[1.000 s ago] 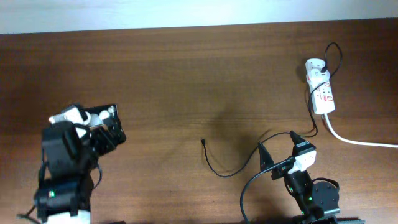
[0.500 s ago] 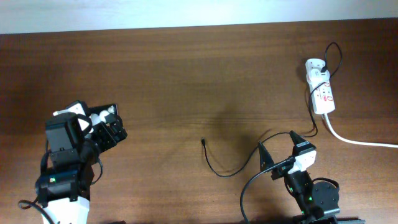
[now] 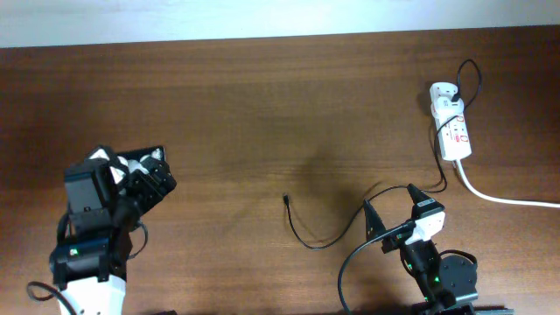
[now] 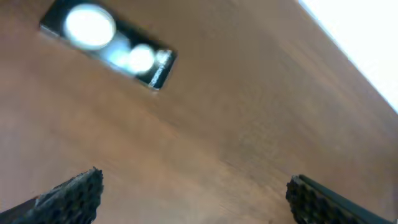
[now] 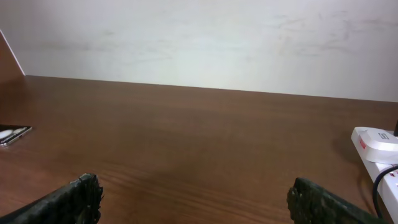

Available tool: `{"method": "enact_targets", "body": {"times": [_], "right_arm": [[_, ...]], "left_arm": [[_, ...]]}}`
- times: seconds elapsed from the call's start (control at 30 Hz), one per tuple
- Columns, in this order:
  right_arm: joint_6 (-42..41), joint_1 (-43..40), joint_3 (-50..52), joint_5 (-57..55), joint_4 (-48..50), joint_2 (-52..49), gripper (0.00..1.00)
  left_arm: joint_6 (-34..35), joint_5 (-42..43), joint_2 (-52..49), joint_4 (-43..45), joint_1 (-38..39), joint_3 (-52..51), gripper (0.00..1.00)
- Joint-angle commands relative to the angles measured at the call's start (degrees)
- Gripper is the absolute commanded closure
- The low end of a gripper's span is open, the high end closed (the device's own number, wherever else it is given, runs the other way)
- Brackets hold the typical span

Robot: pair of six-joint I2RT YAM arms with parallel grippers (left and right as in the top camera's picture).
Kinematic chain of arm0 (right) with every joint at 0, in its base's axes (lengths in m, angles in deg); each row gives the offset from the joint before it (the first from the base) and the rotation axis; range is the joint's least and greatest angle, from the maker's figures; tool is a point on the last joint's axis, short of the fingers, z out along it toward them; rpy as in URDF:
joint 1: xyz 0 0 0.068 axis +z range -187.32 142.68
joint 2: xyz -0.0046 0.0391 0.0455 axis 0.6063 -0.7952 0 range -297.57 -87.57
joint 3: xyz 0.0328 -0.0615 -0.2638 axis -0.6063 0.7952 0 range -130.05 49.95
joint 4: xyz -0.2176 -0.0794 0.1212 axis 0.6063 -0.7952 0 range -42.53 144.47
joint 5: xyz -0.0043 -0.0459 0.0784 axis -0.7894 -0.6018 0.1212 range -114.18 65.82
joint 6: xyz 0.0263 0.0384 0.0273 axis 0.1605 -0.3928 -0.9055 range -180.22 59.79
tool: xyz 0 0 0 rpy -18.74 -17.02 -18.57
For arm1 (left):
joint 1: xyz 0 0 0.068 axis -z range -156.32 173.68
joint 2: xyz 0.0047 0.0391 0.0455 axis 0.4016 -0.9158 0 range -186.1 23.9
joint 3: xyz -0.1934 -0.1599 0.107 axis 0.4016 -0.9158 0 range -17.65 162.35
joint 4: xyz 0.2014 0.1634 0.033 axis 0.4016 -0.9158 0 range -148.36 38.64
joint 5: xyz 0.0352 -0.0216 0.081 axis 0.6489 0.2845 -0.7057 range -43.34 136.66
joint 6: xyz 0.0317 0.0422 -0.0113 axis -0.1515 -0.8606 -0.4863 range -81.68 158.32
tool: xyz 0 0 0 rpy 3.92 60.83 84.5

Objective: Plug charger to phone and switch on socket
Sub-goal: 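Move the left gripper over the black phone and lower onto it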

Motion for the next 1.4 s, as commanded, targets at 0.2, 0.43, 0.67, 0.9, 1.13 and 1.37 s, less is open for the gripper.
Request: {"method": "enact_targets", "body": {"times": [0.2, 0.43, 0.67, 0.9, 1.13, 1.37], "right_arm": [[-0.66, -0.35, 0.28, 0.35, -0.28, 0.44, 0.01], [-0.66, -0.35, 0.28, 0.35, -0.28, 0.44, 0.02], [-0.66, -0.35, 0.28, 0.35, -0.28, 0.44, 0.02], [-0.66, -0.35, 0.28, 0.35, -0.28, 0.44, 0.01], [-0.66, -0.35, 0.28, 0.35, -0.28, 0.44, 0.01], [-0.66, -0.35, 0.28, 0.35, -0.28, 0.44, 0.01]], "left_arm": [[16.87, -13.73, -24.76, -26.40, 0.24, 29.92, 0.01], [29.24, -14.10, -41.83, -32.04, 0.17, 46.18, 0.01], [34.34, -13.88, -52.85, -27.02, -0.70, 46.18, 0.01], [38.07, -9.49, -61.88, -23.41, -3.98, 46.16, 0.01], [43.28, -9.31, -68.96, -20.41, -4.31, 46.16, 0.01], [45.09, -10.12, -70.86, -16.11, -4.39, 46.14, 0.01]]}}
